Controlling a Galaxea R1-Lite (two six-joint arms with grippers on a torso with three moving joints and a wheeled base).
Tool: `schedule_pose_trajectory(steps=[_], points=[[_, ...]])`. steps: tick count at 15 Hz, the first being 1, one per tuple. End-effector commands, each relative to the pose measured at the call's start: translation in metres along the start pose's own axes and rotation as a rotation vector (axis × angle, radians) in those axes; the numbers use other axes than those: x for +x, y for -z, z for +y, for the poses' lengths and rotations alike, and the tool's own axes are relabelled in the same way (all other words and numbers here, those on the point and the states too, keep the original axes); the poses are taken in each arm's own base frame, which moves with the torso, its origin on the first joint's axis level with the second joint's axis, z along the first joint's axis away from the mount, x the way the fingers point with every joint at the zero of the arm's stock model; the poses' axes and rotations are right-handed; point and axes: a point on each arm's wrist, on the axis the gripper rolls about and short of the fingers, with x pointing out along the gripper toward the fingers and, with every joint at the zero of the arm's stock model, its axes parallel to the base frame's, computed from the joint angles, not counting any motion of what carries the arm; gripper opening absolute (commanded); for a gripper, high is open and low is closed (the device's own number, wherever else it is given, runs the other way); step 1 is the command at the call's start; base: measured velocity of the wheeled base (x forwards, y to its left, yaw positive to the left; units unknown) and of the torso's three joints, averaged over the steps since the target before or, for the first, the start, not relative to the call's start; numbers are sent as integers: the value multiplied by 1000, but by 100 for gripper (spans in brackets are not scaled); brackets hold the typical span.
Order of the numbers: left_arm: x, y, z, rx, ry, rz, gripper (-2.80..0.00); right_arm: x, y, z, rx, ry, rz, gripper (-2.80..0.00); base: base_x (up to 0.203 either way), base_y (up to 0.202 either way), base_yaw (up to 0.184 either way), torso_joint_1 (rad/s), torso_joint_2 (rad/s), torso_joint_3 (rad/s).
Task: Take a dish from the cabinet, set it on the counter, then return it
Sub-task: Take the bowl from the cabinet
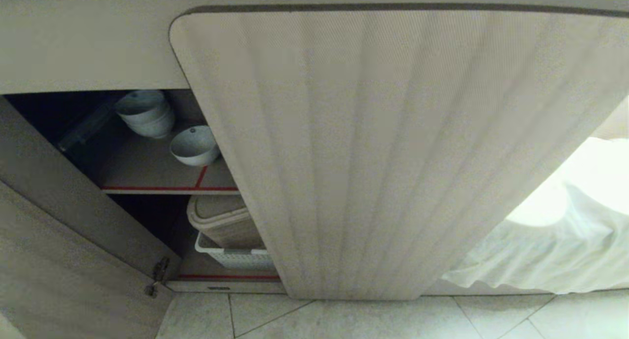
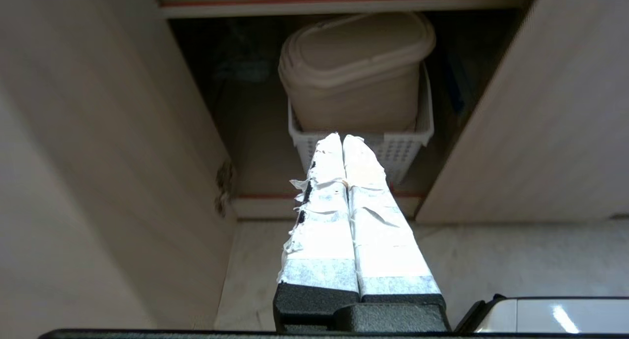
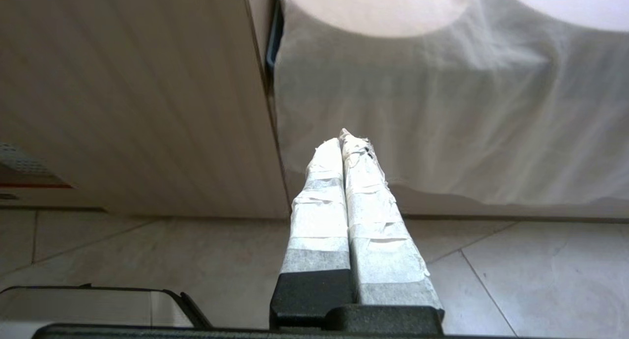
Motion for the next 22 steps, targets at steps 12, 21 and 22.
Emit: schedule_pose_trajectory(steps=[12,21,22], points=[[0,0,0,-2,-1,-1,-280,0,0,0,0,-1,1,-280,10,0,0,1,1,0],[0,0,0,0,-1,-1,-280,0,0,0,0,-1,-1,-280,0,0,0,0,0,0],[0,0,0,0,-1,-1,-280,0,0,0,0,1,-1,-280,0,0,0,0,0,0]])
